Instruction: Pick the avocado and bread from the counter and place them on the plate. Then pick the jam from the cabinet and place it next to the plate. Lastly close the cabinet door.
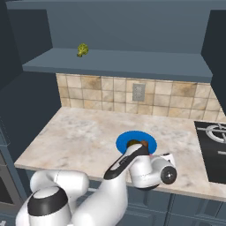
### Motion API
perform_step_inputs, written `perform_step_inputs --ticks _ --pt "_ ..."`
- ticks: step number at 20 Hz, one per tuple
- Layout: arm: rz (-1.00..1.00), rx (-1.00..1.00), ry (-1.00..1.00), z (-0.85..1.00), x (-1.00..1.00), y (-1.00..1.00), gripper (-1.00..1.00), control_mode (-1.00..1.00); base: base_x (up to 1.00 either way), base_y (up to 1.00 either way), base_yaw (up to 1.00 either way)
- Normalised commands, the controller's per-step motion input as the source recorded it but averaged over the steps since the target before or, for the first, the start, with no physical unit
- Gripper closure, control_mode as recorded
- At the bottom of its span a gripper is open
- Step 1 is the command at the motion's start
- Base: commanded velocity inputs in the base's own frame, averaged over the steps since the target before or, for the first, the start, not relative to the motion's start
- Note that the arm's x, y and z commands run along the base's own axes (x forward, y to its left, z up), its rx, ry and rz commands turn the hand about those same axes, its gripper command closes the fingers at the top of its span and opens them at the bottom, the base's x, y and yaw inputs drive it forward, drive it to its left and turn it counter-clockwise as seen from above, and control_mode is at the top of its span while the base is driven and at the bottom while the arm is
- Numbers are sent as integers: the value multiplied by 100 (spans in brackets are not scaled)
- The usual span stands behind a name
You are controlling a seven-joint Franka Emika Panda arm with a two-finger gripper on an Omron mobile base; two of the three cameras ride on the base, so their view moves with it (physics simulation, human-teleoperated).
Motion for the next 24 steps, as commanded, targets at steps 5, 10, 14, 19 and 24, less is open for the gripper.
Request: perform_step_inputs --ticks 5,10,14,19,24 --pt "4 0 0 -17 15 -8 100 -100 0 0 0" --pt "4 0 0 -18 15 -9 100 -100 0 0 0" --pt "3 0 0 -16 16 -5 100 -100 0 0 0" --pt "3 0 0 -19 13 -5 100 -100 0 0 0" --pt "3 0 0 -22 11 -8 100 -100 0 0 0"
